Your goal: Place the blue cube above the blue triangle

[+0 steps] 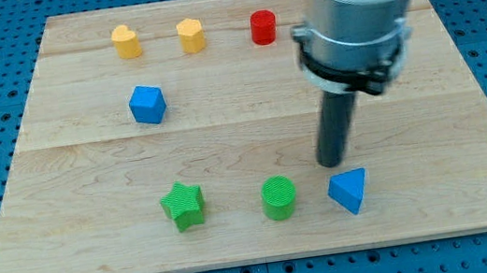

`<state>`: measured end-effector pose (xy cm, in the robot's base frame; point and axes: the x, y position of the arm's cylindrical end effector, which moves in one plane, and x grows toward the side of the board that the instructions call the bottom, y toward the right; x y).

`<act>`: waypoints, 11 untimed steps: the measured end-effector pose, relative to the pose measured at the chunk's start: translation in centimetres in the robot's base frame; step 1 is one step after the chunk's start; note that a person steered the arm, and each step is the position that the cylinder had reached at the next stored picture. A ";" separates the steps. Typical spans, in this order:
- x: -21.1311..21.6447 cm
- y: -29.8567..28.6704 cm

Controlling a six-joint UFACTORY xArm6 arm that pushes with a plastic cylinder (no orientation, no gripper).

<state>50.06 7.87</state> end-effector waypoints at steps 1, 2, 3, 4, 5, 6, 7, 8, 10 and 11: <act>-7.8 -1.8; -14.6 -10.8; -14.8 -22.9; -11.4 -25.3; -12.0 -18.9; -6.4 -12.8; -7.2 -17.3; -4.6 -19.3; -2.3 -7.9; -0.8 -11.9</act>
<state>49.28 -4.01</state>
